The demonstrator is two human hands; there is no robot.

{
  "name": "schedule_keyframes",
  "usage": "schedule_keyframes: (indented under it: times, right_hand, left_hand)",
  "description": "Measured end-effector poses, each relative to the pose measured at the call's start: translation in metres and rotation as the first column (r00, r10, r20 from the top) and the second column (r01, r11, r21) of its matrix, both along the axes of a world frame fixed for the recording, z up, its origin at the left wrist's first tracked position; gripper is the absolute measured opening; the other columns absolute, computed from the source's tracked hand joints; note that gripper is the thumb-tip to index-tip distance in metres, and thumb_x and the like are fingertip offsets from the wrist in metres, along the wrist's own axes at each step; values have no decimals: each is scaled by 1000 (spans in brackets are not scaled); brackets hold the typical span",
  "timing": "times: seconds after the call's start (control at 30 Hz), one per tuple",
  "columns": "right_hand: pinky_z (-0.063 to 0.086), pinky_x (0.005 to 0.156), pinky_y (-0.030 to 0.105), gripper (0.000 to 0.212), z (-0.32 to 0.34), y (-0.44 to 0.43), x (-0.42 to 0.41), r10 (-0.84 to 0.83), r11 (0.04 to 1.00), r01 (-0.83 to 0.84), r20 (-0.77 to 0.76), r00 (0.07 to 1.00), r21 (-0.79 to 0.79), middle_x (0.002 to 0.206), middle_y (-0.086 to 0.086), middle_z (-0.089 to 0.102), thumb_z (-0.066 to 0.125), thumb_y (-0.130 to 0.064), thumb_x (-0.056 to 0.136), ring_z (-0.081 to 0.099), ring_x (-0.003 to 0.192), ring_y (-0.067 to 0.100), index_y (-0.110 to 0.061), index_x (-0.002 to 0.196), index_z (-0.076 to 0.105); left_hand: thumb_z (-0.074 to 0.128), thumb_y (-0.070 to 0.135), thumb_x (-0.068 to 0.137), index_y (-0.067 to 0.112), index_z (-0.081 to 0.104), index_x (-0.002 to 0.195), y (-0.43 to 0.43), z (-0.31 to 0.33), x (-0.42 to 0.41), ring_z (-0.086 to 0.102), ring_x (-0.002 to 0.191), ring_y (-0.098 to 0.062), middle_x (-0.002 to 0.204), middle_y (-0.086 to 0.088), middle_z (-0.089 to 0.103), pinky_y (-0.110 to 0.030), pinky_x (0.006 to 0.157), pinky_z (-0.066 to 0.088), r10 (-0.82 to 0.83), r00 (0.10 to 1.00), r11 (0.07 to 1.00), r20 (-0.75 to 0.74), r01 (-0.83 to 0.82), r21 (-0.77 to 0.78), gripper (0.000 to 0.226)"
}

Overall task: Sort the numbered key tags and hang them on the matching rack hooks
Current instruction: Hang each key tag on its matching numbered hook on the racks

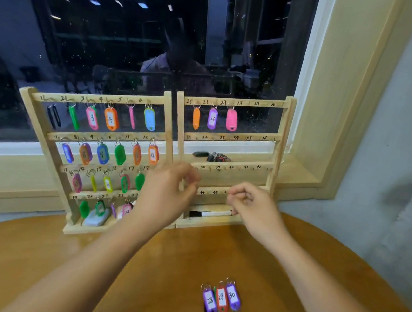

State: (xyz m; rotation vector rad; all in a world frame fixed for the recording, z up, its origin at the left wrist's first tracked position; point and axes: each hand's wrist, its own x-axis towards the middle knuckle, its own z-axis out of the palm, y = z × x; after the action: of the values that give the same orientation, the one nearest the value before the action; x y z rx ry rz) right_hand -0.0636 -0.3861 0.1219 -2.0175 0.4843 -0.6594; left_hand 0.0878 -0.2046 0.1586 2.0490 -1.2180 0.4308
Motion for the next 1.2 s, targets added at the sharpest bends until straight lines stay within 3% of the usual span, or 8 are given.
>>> schedule_keyframes:
  times: [0.2, 0.3, 0.4, 0.47, 0.63, 0.83, 1.03, 1.2]
  right_hand:
    - [54, 85, 20, 12, -48, 20, -26, 90, 996, -88, -89, 992, 28, 95, -9, 75, 72, -17, 100, 68, 92, 6, -28, 101, 77]
    - [48, 85, 12, 13, -67, 32, -34, 151, 986, -162, -194, 969, -42, 102, -15, 73, 72, -19, 100, 65, 98, -1, -31, 104, 76]
    - [46, 87, 12, 13, -84, 40, -40, 180, 968, -223, -300, 937, -115, 107, -18, 68, 72, -24, 100, 61, 103, -3, -35, 106, 75]
    - [47, 97, 20, 12, -92, 42, -42, 189, 948, -266, -363, 913, -176, 110, -22, 64, 72, -31, 100, 58, 110, -5, -40, 108, 73]
    - [32, 111, 37, 11, -102, 46, -47, 140, 906, -298, -450, 882, -302, 114, -28, 57, 66, -39, 102, 43, 116, -7, -45, 112, 68]
    - [30, 106, 34, 14, -108, 52, -46, 151, 895, -312, -441, 885, -319, 114, -28, 58, 61, -37, 104, 46, 117, -2, -45, 114, 68]
    - [30, 103, 35, 9, -110, 53, -47, 151, 888, -319, -445, 883, -331, 111, -28, 57, 64, -39, 103, 46, 114, -1, -48, 105, 66]
    - [31, 104, 35, 10, -111, 55, -46, 134, 882, -314, -452, 882, -351, 110, -28, 53, 67, -44, 100, 44, 113, 2, -46, 110, 68]
  left_hand:
    - [73, 29, 95, 36, 74, 98, 28, -80, -15, 59, 93, 0, 90, 23, 69, -26, 79, 48, -3, 969, 984, -246, 48, 174, 8]
    - [75, 31, 95, 35, 74, 98, 38, -104, -27, 61, 88, 9, 89, 22, 71, -8, 72, 42, 11, 933, 967, -360, 82, 243, 6]
    - [74, 36, 96, 36, 74, 101, 42, -118, -38, 65, 86, 5, 90, 17, 73, -14, 74, 49, 30, 894, 943, -448, 123, 309, 5]
    - [74, 39, 97, 37, 73, 106, 42, -123, -46, 66, 89, 1, 94, 16, 73, -21, 77, 52, 44, 874, 918, -484, 156, 364, 9]
    - [72, 40, 99, 34, 71, 121, 37, -130, -61, 63, 94, -4, 101, 15, 68, -22, 81, 51, 31, 877, 882, -479, 201, 426, 23]
    - [74, 55, 92, 37, 68, 119, 35, -136, -69, 59, 97, -6, 109, 15, 57, -29, 85, 54, 14, 887, 870, -461, 217, 443, 33]
    - [79, 43, 92, 34, 68, 113, 35, -136, -71, 58, 91, -6, 104, 13, 58, -31, 83, 55, 29, 895, 869, -444, 198, 454, 26]
    - [80, 35, 93, 33, 70, 102, 36, -136, -65, 60, 84, -3, 93, 13, 66, -23, 69, 48, 43, 882, 866, -469, 202, 458, 13]
